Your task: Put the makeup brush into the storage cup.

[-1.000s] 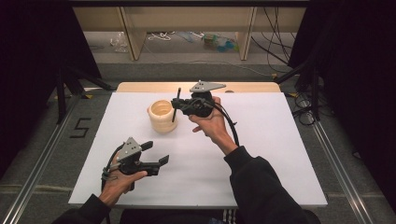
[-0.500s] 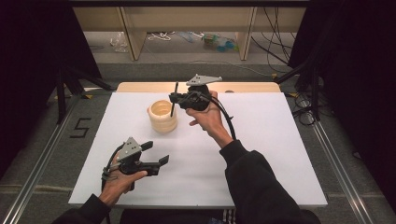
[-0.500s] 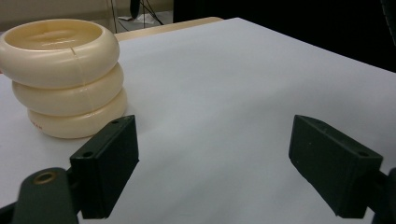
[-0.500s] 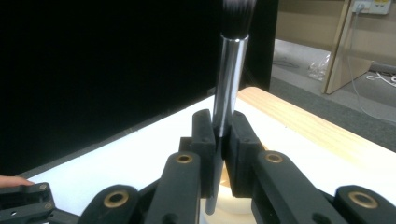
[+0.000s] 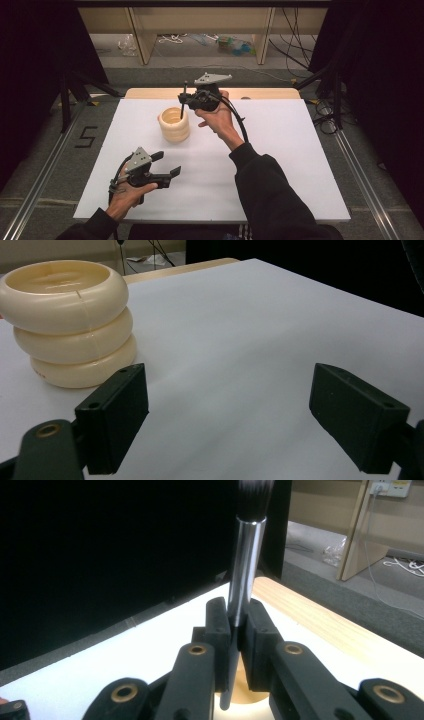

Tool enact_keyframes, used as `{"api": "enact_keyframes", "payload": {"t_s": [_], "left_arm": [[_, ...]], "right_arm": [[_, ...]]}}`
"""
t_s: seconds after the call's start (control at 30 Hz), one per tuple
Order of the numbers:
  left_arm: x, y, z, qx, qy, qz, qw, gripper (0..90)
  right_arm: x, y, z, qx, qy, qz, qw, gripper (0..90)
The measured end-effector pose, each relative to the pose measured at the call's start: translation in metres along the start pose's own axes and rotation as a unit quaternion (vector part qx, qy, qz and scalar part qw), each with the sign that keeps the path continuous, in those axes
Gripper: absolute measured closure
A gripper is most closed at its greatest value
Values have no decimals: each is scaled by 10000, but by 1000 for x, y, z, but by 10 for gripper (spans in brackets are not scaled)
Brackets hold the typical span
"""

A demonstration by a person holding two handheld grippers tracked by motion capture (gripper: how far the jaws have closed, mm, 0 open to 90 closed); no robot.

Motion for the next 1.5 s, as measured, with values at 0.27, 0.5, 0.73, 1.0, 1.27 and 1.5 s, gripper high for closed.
{"api": "enact_keyframes", "payload": {"t_s": [0.27, 0.5, 0.73, 1.0, 1.27, 1.5], "left_arm": [[0, -1, 1, -1, -66, 7, 10000, 157], [0, -1, 1, -5, -46, -8, 10000, 157], [-1, 0, 1, 2, -67, 9, 10000, 157], [-1, -1, 0, 16, 0, 31, 10000, 157], [-1, -2, 0, -2, -85, 40, 10000, 157], [-1, -1, 0, 9, 5, 42, 10000, 157]], "right_arm": [[2, 7, 6, 82, 27, -71, 9999, 835], [3, 11, 13, 120, 102, -51, 9999, 835], [7, 20, 21, 169, 163, -26, 9997, 835], [-2, 29, 20, 191, 79, -67, 9998, 835], [2, 39, 25, 235, 118, -148, 9995, 835], [5, 47, 25, 227, 163, -280, 9992, 835]]}}
Point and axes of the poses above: each handheld gripper's, and its own axes: y roughly forward along the jaws, x roughly out of its underside, z roughly to its right, the point moved 2 cm from there along y, roughly forward along the jaws, and after that the axes turned 14 degrees about -x, right-handed, at the moved point
